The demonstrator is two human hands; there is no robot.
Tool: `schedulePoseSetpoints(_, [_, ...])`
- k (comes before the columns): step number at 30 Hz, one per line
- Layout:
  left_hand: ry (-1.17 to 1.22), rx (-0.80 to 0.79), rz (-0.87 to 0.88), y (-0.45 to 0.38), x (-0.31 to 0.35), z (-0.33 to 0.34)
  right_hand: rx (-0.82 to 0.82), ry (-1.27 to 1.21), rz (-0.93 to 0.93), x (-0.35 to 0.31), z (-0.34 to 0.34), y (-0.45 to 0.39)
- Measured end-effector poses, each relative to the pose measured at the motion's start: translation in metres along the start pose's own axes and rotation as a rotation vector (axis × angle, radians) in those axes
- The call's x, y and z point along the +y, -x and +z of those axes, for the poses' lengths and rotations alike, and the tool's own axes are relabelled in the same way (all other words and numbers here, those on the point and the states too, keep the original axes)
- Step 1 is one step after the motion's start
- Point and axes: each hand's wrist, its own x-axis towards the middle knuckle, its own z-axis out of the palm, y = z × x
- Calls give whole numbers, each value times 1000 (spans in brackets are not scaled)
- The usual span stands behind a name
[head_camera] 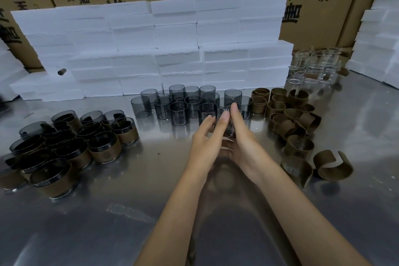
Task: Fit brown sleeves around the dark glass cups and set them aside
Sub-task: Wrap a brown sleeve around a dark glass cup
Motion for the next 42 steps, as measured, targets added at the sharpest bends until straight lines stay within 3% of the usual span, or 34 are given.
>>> schedulePoseSetpoints(4, [-16, -30, -38, 0, 2, -5, 57, 53, -47, 2, 1, -1])
schedulePoseSetpoints(7, [41, 41, -52, -1, 2, -8, 104, -3, -62, 3, 2, -1])
schedulePoseSetpoints(11, [-43, 173, 94, -9, -6, -15, 157, 60, -125, 2, -1, -1])
schedulePoseSetpoints(15, [-45, 202, 193, -11, -5, -21, 185, 145, -206, 3, -3, 2])
schedulePoseSetpoints(24, [101, 70, 2, -8, 0, -18, 236, 66, -288, 2, -8, 1])
schedulePoseSetpoints(28, [180, 31, -9, -7, 4, -13, 233, -66, -147, -1, -8, 0])
schedulePoseSetpoints(33, [217, -31, 22, -10, 4, -16, 69, -239, 151, -3, -5, 3])
schedulePoseSetpoints(37, [136, -199, 62, -6, 4, -18, 27, -430, 157, -8, -11, 3])
schedulePoseSetpoints(42, [20, -249, 146, -4, 3, -20, 45, -375, 133, -12, -15, 0])
